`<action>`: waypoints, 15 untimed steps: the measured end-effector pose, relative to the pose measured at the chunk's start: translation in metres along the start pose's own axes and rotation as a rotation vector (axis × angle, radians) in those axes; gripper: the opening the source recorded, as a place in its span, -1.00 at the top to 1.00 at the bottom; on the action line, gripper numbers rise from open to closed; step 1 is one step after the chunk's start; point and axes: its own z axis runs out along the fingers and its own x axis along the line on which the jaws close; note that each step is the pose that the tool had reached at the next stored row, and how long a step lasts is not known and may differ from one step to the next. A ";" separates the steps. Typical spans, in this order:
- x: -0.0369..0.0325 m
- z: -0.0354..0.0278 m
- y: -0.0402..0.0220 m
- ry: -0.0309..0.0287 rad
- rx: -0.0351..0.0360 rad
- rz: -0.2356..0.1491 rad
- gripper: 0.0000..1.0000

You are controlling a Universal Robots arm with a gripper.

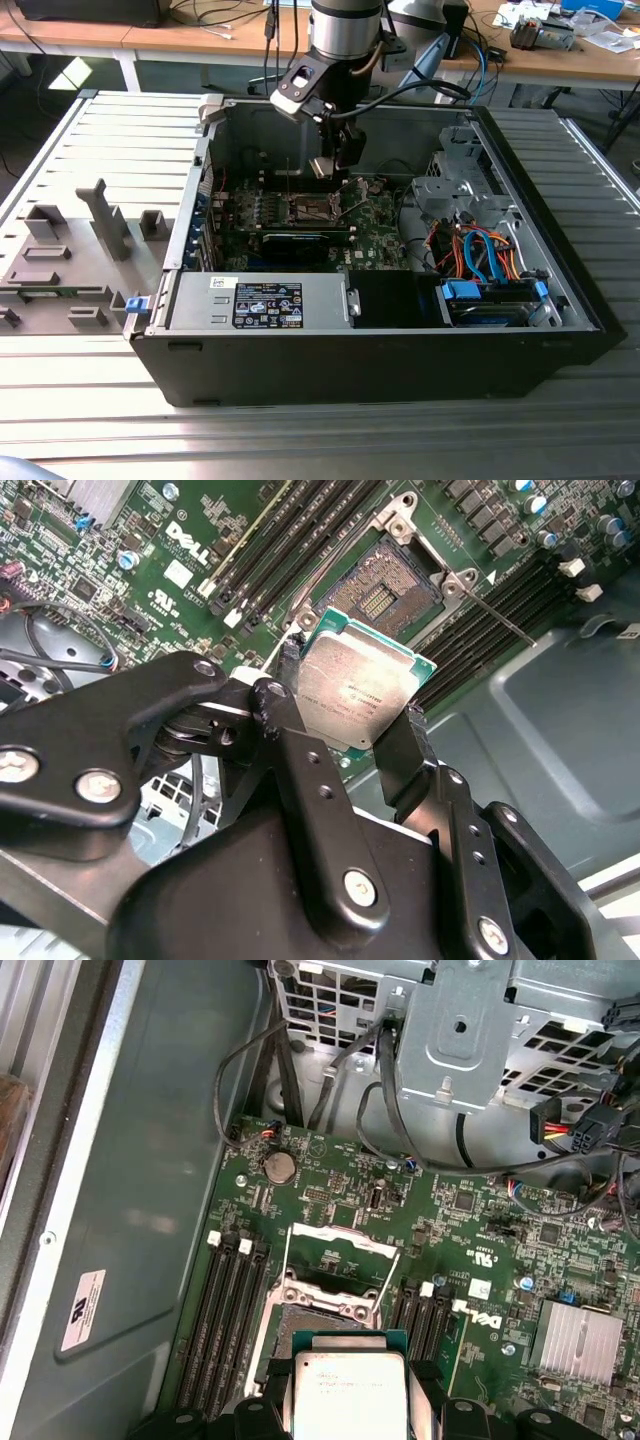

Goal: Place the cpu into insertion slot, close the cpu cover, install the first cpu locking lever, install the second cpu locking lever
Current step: 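Place the cpu into insertion slot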

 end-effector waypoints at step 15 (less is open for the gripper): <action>0.0000 0.0003 0.0000 -0.0014 -0.0002 0.027 -0.08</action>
